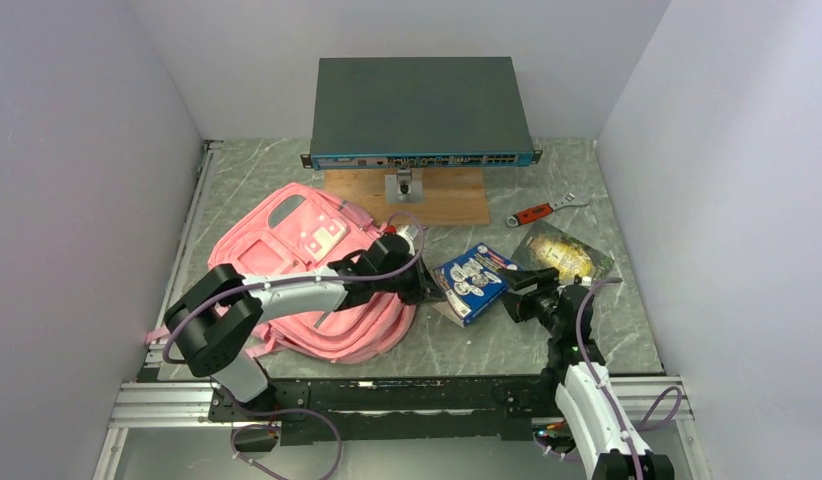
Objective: Pack the student bag
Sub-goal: Pick up the book from the center of the board.
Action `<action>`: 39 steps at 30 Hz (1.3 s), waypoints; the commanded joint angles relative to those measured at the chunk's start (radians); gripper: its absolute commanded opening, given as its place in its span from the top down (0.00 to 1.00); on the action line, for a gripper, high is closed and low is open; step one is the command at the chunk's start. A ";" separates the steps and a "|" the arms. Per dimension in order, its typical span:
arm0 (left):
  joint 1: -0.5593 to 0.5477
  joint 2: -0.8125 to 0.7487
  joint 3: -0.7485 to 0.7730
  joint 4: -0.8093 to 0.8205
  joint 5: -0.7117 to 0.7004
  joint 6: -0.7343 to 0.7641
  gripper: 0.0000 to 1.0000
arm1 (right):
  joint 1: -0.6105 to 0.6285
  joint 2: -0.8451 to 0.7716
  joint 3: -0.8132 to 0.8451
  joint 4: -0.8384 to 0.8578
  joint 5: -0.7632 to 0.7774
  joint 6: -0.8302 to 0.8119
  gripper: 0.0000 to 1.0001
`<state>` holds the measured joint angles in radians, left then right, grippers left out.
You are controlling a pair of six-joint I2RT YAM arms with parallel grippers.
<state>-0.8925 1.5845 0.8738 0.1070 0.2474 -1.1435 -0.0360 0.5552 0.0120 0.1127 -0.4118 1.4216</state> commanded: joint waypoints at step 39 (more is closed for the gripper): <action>0.249 -0.723 -0.063 -0.297 0.155 0.506 0.00 | 0.368 0.292 0.627 0.172 -0.517 -0.385 1.00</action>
<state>-0.7021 0.9066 0.8230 -0.1474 0.2623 -0.7158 0.2680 0.8463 0.6281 -0.1074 -0.7460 0.7937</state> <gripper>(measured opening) 0.996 0.262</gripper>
